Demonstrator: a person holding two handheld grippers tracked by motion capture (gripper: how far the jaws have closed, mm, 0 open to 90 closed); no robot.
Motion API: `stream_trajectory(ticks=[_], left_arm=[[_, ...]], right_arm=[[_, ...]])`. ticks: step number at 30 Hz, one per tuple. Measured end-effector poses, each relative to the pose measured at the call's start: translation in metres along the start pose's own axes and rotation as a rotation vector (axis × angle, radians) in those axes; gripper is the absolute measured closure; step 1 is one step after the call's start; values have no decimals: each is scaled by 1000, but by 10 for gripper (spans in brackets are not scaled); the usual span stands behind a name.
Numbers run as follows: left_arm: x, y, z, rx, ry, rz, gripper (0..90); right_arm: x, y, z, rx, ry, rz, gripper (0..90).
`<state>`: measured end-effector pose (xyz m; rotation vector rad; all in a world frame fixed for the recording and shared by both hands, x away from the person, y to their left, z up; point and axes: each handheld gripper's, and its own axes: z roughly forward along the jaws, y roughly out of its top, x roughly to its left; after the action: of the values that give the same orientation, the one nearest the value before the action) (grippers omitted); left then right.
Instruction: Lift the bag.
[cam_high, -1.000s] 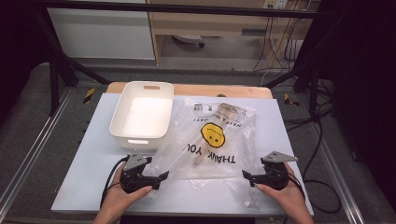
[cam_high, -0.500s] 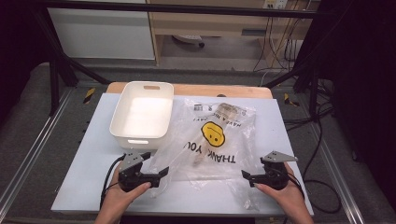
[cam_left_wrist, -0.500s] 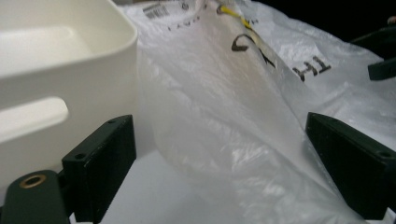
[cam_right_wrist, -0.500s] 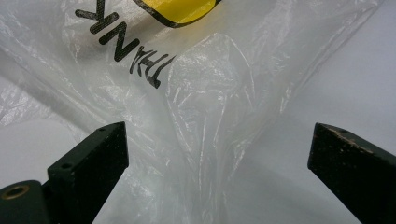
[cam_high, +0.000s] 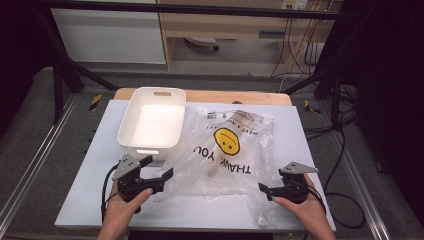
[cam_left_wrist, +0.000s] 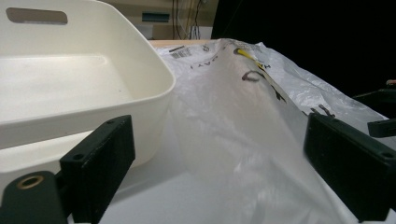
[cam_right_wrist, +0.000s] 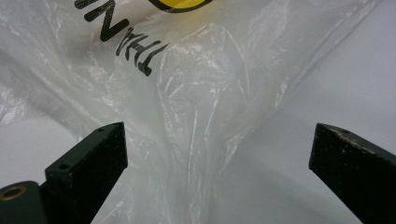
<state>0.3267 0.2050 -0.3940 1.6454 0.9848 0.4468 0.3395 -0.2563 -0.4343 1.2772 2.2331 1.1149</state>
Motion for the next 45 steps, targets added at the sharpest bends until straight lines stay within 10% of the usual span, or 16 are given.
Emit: stream_trajectory(ticks=[20,45], left_arm=[[37,7,-35,-47,142,-6,72],[92,-14,-73,-26,254,-54,70]], right_arm=[[-5,4,-9,-88,-8,26,39],[-39,-4,-31,-219,-178,118,34]])
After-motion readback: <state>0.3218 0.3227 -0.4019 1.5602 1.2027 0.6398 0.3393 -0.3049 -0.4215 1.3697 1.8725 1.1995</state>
